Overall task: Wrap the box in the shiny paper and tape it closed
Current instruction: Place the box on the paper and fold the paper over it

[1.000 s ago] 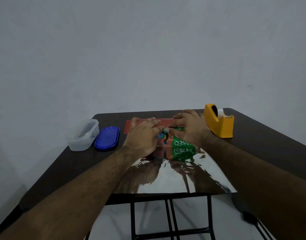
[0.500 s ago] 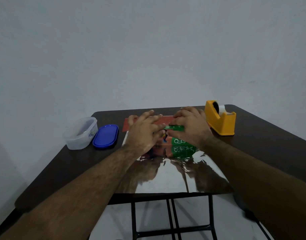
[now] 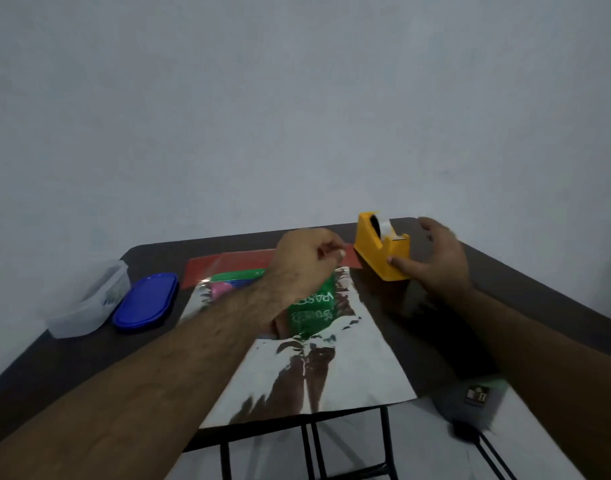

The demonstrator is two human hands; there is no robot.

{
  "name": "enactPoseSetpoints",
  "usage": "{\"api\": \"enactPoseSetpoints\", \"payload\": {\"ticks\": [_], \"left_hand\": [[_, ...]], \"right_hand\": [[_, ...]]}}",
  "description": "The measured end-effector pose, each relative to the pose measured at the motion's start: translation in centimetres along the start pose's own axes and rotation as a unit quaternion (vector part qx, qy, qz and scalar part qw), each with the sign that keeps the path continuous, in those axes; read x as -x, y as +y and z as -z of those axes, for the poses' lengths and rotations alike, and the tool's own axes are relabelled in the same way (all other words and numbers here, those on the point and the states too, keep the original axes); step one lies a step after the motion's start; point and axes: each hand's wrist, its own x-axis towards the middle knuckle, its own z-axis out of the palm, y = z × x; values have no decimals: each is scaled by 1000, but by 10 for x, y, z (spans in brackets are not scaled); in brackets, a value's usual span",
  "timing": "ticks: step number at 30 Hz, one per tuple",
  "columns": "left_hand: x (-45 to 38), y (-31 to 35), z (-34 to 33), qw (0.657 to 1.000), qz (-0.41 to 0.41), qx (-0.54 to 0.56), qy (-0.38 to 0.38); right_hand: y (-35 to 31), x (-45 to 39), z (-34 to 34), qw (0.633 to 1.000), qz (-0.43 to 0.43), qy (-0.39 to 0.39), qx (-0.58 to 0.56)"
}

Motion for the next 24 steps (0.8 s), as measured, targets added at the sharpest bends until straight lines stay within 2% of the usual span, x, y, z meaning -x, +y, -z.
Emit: {"api": "enactPoseSetpoints", "payload": {"ticks": [2, 3, 5, 11, 14, 18, 24], "left_hand": [[-22, 17, -21, 1000, 20, -6, -8], [-32, 25, -31, 999, 36, -8, -11], [-53, 37, -49, 997, 72, -4, -19], [-97, 46, -85, 983, 170, -52, -40], [-108, 43, -99, 963, 265, 25, -53], [-115, 52, -103, 915, 365, 145, -96], [-124, 61, -100, 862, 453, 178, -142]], "right_hand": [[13, -5, -3, 990, -54, -118, -54], [18, -8, -6, 983, -70, -153, -78], [25, -17, -12, 974, -91, -175, -109], [31, -25, -17, 978, -79, -138, -133], [25, -19, -19, 979, -84, -127, -132], [18, -13, -19, 984, -100, -95, -111], [9, -8, -15, 992, -99, -66, -45]]}}
